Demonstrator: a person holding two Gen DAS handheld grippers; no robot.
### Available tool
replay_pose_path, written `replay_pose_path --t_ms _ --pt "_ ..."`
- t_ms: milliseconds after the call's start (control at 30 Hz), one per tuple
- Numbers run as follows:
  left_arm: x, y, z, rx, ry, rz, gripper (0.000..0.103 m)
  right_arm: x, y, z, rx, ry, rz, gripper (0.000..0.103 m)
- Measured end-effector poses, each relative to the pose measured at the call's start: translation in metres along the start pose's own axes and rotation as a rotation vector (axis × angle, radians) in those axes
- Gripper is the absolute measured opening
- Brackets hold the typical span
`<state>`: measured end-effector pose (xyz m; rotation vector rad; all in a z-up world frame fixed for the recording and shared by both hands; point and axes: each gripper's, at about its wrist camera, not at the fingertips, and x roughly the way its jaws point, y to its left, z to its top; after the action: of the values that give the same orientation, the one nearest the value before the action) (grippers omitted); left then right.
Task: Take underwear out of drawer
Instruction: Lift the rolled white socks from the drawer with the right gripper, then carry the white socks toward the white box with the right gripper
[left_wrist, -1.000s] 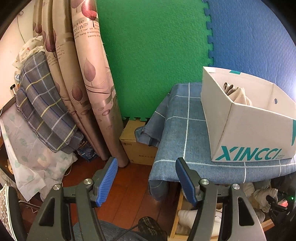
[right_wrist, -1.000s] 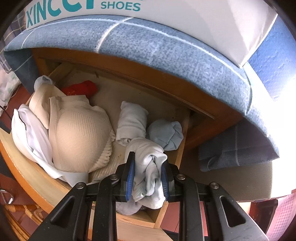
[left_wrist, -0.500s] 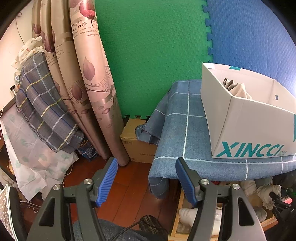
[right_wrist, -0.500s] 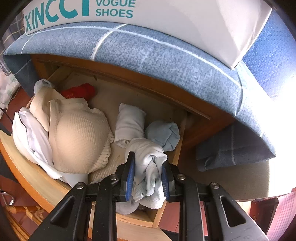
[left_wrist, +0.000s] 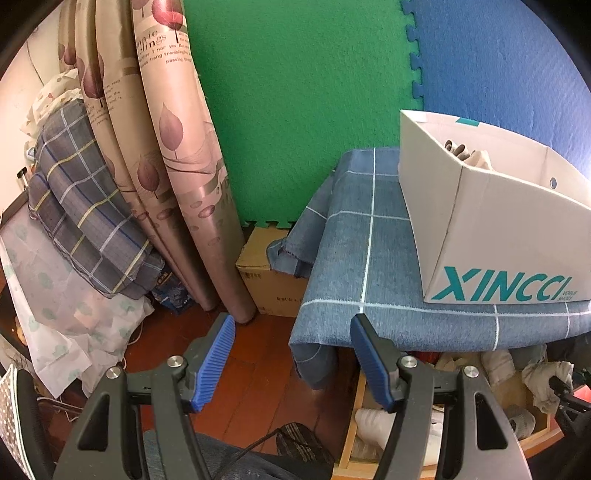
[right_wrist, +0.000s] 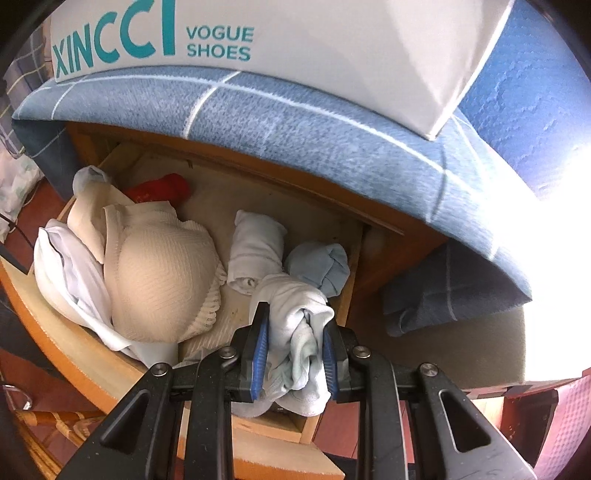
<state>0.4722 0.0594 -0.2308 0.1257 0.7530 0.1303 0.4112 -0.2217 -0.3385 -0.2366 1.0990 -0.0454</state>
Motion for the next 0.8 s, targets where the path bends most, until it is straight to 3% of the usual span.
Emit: replay_pose_path --t_ms 467,800 --pt "0.026 -0.01 -0.016 -0.006 0.054 -0.033 0.067 -0.04 -0.016 -0.012 0.04 -0.044 -0.016 0.023" --pt "0.039 -0.011 -0.02 -0.039 0.07 -0.081 0.067 -0.098 -0.032 0.015 0.044 -0.13 -0.074 0.023"
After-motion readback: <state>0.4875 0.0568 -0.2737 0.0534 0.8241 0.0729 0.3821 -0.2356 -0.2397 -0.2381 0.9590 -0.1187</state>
